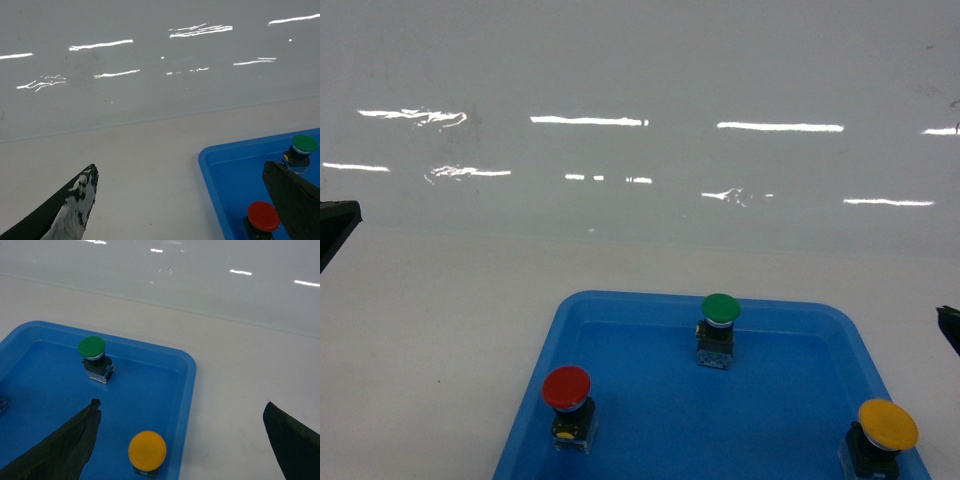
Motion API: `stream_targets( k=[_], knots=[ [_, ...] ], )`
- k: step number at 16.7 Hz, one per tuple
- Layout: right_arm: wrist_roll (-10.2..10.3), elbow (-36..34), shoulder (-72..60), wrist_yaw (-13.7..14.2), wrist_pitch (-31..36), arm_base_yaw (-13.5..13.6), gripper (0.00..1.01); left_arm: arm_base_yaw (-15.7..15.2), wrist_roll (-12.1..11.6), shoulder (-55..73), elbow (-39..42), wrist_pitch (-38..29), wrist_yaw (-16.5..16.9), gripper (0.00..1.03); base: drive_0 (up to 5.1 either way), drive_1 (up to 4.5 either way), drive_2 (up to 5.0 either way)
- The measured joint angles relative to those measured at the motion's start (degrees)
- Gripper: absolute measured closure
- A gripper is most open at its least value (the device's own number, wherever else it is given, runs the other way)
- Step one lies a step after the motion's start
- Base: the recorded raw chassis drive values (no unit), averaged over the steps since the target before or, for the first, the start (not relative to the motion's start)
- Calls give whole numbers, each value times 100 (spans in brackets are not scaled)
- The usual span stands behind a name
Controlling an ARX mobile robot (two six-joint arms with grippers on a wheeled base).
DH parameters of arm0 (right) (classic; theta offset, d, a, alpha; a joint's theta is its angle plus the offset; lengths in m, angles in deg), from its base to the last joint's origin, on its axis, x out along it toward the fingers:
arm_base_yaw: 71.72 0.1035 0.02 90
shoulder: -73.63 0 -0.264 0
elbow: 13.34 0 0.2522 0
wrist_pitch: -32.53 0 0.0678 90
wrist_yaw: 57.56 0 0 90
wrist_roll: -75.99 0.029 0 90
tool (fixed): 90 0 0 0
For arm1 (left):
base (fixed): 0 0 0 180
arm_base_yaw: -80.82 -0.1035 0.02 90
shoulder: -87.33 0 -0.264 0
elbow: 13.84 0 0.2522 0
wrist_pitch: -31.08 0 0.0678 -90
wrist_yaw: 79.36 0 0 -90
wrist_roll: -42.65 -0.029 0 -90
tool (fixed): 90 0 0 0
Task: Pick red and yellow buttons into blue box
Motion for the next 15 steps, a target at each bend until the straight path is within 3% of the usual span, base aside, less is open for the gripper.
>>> stream_targets(
  k=[4,7,12,15],
  knots=[
    [-160,516,-1012,-195,125,127,3,0,0,0,0,2,0,5,0,0,0],
    [-227,868,-1821,-520,13,72,3,0,0,0,0,2,0,5,0,0,0],
    [-304,1193,-2586,-660,-162,74,3,0,0,0,0,0,0,5,0,0,0],
    [-326,1141,-2846,-671,74,81,3,0,0,0,0,0,0,5,0,0,0]
  ],
)
